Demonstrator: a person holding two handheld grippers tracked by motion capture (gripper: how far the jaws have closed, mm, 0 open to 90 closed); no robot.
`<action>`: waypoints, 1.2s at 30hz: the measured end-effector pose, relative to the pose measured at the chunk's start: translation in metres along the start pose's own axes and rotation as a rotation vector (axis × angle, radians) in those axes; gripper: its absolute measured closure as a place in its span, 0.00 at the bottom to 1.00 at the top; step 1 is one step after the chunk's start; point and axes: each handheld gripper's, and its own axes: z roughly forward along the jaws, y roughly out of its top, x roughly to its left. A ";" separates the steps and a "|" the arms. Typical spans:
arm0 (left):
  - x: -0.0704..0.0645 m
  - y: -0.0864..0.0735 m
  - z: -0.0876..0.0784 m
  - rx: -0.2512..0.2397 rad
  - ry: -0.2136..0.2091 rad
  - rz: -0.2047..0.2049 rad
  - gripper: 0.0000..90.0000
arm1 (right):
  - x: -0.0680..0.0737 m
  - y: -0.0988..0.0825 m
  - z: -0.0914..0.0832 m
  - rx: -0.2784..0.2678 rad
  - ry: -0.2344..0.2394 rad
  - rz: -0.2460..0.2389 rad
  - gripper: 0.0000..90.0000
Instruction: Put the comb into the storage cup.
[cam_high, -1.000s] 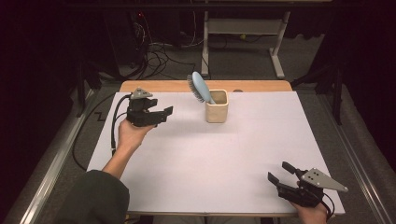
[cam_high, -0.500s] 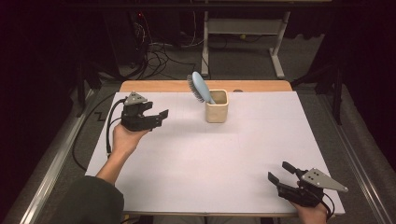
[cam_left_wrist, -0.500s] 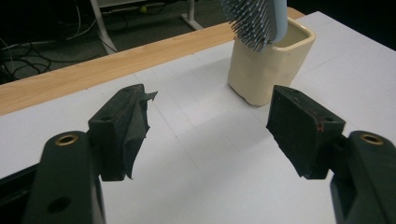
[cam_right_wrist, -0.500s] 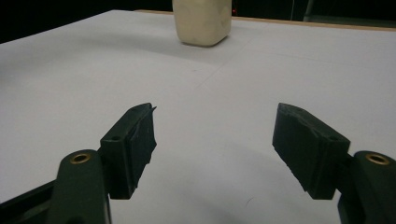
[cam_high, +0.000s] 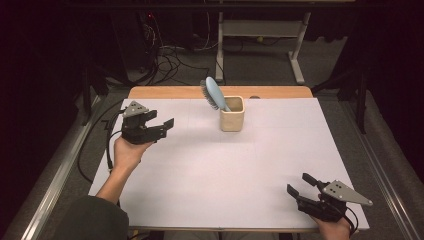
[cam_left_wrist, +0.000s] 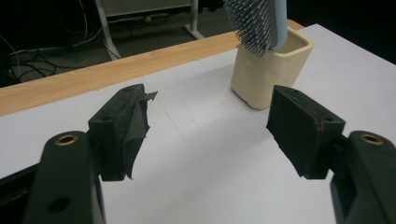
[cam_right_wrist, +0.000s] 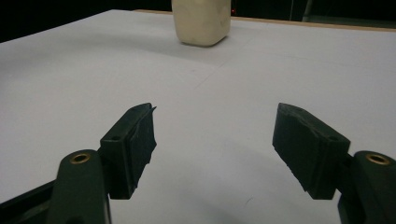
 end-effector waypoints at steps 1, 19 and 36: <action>0.000 -0.001 0.000 0.001 0.000 -0.002 0.33 | 0.000 0.000 0.000 0.004 0.001 0.003 0.34; 0.002 -0.016 -0.011 0.010 0.001 -0.005 0.33 | 0.000 0.000 0.000 -0.002 0.000 -0.002 0.34; 0.005 -0.033 -0.024 0.002 0.005 -0.021 0.33 | 0.000 0.000 0.000 -0.001 0.000 -0.002 0.33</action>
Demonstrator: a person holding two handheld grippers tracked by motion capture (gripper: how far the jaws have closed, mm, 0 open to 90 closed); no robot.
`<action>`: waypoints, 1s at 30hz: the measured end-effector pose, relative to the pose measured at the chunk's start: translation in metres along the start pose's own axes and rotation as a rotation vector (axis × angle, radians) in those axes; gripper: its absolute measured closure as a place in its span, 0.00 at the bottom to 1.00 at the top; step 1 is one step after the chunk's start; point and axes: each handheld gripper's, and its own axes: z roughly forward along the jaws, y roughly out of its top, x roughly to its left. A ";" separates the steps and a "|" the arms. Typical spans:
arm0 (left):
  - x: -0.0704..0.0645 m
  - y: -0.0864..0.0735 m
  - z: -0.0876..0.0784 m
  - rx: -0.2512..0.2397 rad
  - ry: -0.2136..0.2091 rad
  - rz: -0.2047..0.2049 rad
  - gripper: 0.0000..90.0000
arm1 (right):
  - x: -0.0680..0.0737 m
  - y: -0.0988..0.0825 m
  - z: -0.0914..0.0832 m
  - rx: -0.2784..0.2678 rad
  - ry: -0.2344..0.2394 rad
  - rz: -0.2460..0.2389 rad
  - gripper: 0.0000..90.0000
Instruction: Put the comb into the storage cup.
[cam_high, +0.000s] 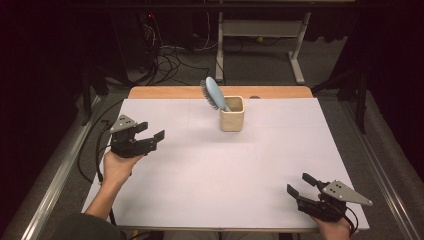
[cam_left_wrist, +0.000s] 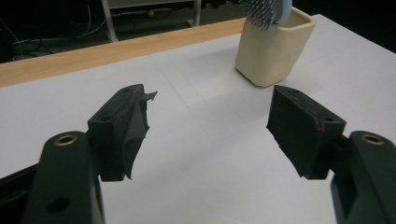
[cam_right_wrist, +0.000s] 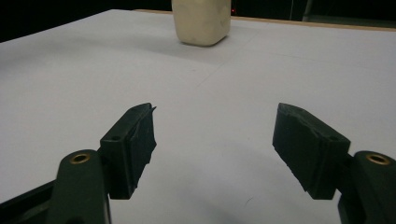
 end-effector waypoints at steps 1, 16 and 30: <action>0.000 0.000 -0.001 -0.001 0.000 0.000 0.33 | 0.000 0.000 0.000 0.001 0.000 0.001 0.33; 0.001 -0.008 -0.015 -0.018 0.014 -0.007 0.32 | 0.000 0.000 0.000 0.000 -0.001 0.003 0.33; -0.001 -0.017 -0.022 -0.005 0.005 -0.016 0.32 | 0.000 0.000 -0.002 -0.003 -0.005 0.012 0.33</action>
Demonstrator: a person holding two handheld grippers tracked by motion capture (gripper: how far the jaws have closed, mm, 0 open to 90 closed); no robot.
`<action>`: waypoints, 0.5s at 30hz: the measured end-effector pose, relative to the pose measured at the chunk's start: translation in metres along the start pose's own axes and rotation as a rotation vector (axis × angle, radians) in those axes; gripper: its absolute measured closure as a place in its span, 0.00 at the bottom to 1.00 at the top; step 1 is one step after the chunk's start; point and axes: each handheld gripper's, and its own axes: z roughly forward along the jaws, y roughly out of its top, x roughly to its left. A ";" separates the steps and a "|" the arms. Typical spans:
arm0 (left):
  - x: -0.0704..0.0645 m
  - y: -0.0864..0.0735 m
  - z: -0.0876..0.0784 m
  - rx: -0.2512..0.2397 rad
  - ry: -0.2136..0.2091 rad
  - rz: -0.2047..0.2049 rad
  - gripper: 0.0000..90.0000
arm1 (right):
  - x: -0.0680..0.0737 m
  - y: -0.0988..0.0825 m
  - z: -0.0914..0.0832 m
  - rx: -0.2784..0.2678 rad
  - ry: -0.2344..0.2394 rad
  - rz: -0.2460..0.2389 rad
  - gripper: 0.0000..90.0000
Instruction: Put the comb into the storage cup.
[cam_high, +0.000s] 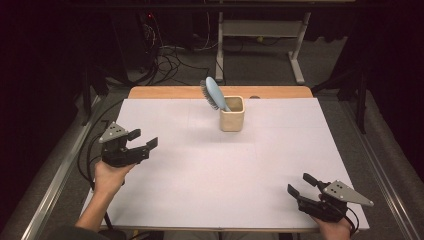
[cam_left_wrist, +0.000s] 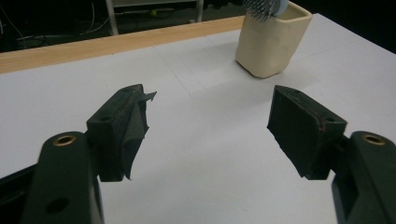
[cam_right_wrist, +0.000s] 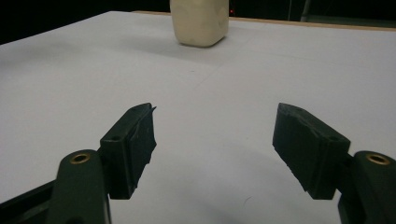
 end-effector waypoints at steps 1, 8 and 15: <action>-0.001 0.000 -0.001 0.000 -0.001 0.004 0.32 | 0.000 0.000 0.000 -0.001 0.000 -0.002 0.33; -0.004 -0.003 -0.005 -0.008 -0.002 0.014 0.32 | 0.000 0.000 0.000 -0.001 0.001 -0.001 0.33; -0.005 -0.008 -0.010 -0.011 -0.003 0.015 0.32 | 0.000 0.000 0.000 -0.001 0.001 -0.002 0.33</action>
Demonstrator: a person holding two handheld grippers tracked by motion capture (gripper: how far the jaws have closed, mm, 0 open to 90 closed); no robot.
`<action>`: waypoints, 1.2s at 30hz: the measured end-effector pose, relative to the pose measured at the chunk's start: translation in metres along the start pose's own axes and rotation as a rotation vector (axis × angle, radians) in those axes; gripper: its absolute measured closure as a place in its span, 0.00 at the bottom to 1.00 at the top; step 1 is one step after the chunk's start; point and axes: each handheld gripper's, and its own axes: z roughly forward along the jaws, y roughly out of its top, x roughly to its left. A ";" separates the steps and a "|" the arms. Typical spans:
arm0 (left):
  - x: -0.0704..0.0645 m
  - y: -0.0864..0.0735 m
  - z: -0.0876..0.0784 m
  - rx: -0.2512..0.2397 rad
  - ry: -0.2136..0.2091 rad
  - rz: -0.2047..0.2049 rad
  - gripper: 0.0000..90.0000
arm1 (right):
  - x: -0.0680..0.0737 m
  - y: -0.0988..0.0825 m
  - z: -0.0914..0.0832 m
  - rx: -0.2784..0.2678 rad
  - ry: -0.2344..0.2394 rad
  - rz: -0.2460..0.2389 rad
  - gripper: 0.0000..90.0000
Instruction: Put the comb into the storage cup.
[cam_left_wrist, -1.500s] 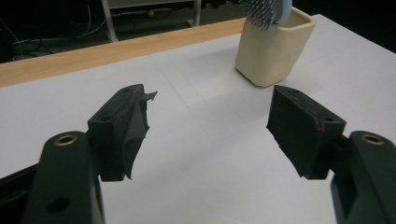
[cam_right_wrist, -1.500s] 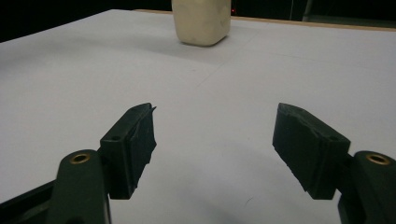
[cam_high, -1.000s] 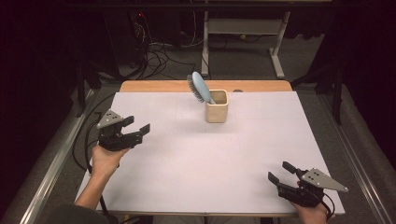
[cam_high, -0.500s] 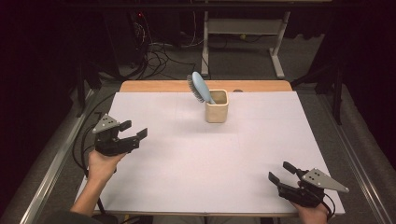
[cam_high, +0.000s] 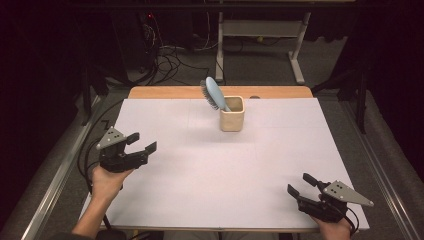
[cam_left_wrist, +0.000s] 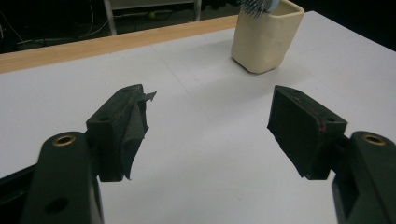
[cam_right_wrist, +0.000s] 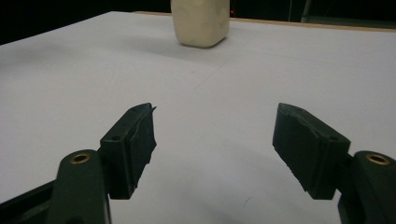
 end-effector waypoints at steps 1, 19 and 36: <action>0.000 -0.001 -0.001 -0.003 -0.002 -0.001 0.32 | 0.000 0.000 0.000 0.000 0.000 0.000 0.33; -0.006 -0.017 -0.007 -0.006 0.001 0.009 0.32 | 0.000 0.000 0.000 -0.001 0.001 0.000 0.33; -0.008 -0.034 -0.013 -0.012 0.001 -0.006 0.32 | 0.000 0.000 0.000 -0.002 0.000 -0.004 0.33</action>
